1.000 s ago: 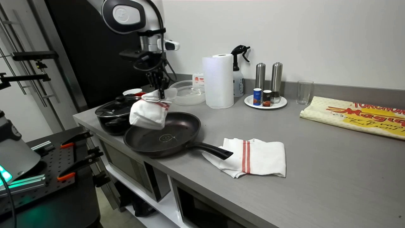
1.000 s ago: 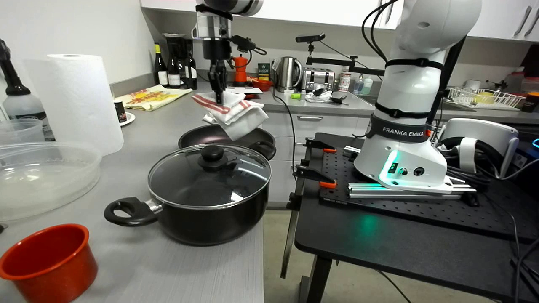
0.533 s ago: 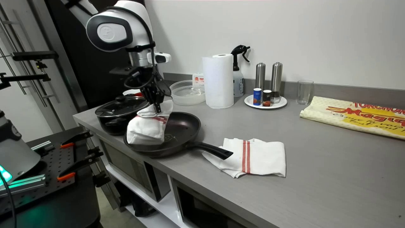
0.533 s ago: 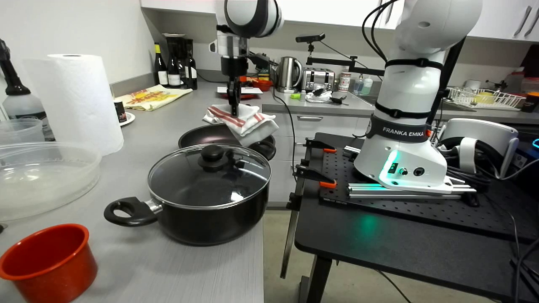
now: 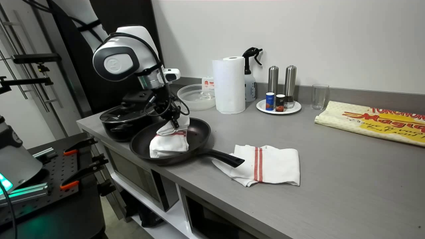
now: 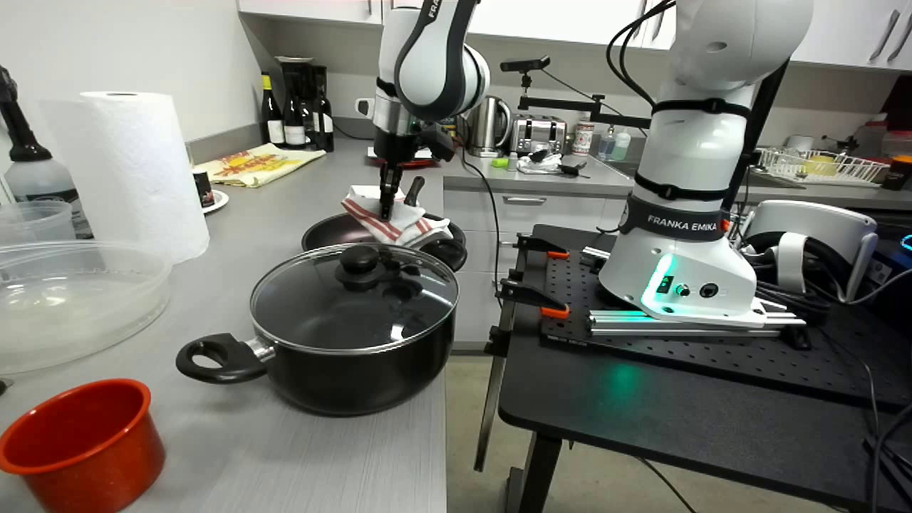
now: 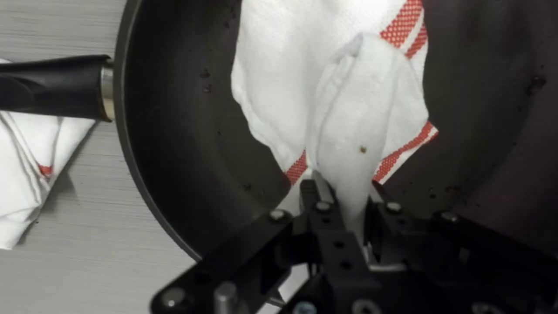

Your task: Pick up the kitchen towel from the counter and wipe the pan

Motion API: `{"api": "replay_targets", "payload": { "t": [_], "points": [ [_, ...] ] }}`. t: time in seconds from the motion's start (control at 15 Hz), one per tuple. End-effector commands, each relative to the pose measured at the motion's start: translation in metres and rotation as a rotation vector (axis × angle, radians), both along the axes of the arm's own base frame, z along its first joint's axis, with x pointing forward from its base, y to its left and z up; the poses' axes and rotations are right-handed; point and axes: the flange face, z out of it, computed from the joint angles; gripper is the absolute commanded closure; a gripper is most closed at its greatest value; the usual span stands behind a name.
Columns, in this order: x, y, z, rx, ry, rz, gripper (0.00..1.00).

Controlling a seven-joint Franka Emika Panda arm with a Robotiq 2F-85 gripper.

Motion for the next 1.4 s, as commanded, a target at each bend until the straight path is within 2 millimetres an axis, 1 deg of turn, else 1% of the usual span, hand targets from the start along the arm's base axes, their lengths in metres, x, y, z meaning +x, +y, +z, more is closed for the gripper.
{"api": "replay_targets", "payload": {
  "t": [0.0,0.4,0.67,0.8,0.93,1.07,1.33],
  "points": [
    [0.014,-0.008,-0.022,0.0,-0.043,0.017,0.96],
    [0.04,-0.029,-0.055,-0.018,-0.04,0.009,0.96],
    [0.055,-0.036,-0.07,-0.028,-0.035,0.006,0.96],
    [0.059,-0.037,-0.074,-0.029,-0.034,0.008,0.96],
    [0.06,-0.034,-0.072,-0.019,-0.034,0.014,0.96],
    [0.056,-0.023,-0.068,0.001,-0.03,0.033,0.96],
    [0.042,0.01,-0.061,0.048,-0.024,0.119,0.96]
  ]
}}
